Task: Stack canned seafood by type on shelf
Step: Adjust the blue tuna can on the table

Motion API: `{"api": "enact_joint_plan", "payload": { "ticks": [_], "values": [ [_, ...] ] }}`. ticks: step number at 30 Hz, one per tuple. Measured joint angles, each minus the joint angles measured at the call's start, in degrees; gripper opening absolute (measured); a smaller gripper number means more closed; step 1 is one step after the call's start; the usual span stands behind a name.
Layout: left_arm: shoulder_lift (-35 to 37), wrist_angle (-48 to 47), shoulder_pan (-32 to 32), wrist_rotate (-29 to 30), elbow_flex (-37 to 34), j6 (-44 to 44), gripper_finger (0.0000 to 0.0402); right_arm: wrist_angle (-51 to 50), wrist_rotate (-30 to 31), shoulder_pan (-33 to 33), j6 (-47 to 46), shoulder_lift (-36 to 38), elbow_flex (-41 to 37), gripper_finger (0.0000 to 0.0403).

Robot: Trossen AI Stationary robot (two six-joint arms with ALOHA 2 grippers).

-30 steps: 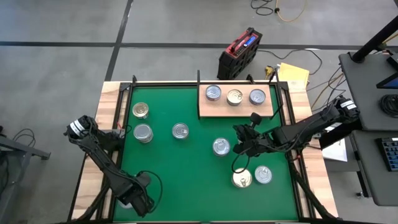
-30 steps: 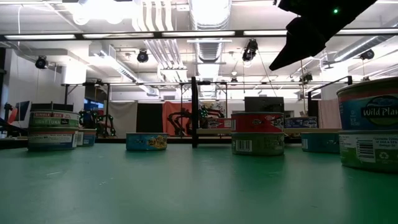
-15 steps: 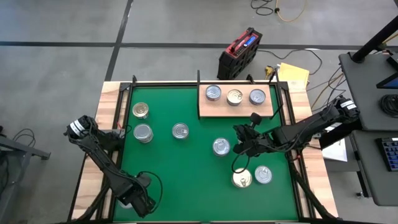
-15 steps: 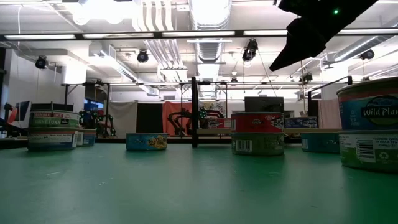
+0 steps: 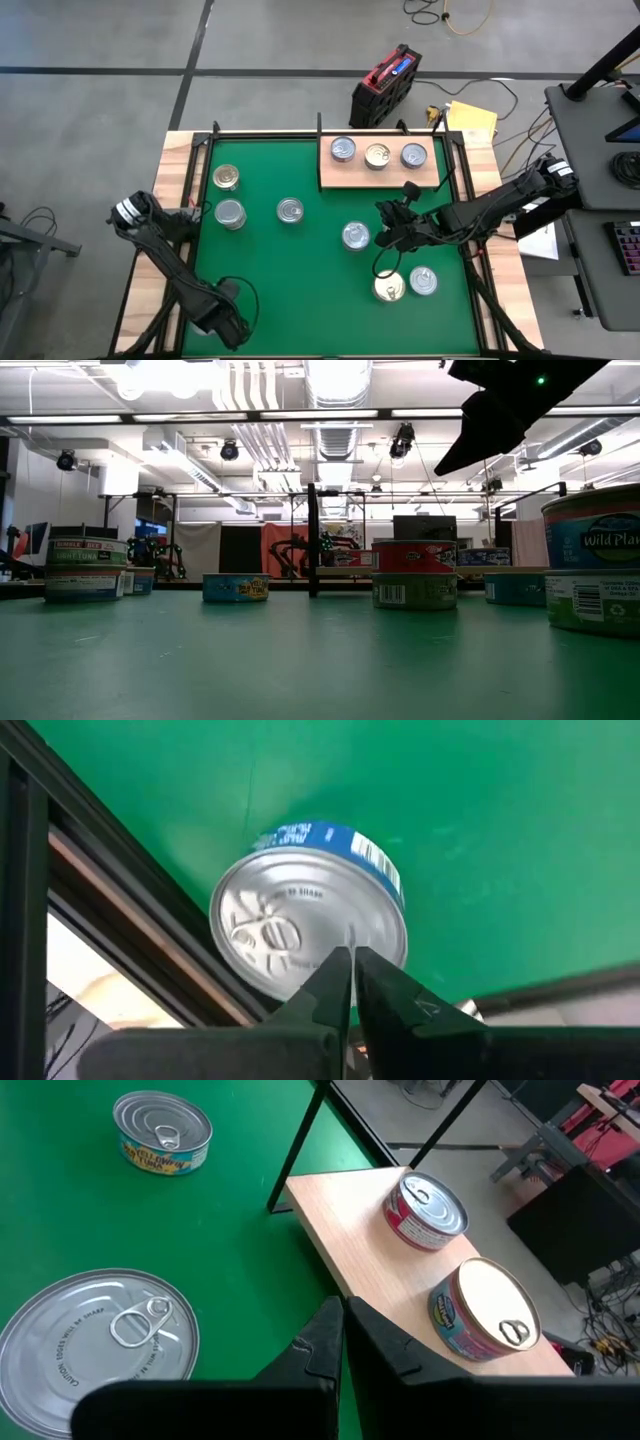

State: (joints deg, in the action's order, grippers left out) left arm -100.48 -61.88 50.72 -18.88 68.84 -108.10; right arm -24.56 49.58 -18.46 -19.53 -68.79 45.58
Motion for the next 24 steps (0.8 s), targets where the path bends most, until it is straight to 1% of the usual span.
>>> {"api": "enact_joint_plan", "payload": {
  "ticks": [7,12,18,24],
  "values": [
    [-4.91,0.46,0.02,-0.13,0.80,3.72,0.0002,-0.02,0.00,0.00,0.02,0.00,0.00,0.0009],
    [-6.28,0.64,-0.25,0.85,1.75,5.60,0.0002,-0.01,0.00,0.00,0.04,0.02,0.00,0.0009],
    [-6.15,1.49,-1.04,5.86,2.58,6.38,0.0002,0.00,0.02,0.00,0.21,0.00,0.00,0.0009],
    [-6.21,1.71,-3.31,14.87,4.09,11.53,0.0002,-0.02,0.00,0.00,0.63,0.00,0.00,0.0009]
  ]
}}
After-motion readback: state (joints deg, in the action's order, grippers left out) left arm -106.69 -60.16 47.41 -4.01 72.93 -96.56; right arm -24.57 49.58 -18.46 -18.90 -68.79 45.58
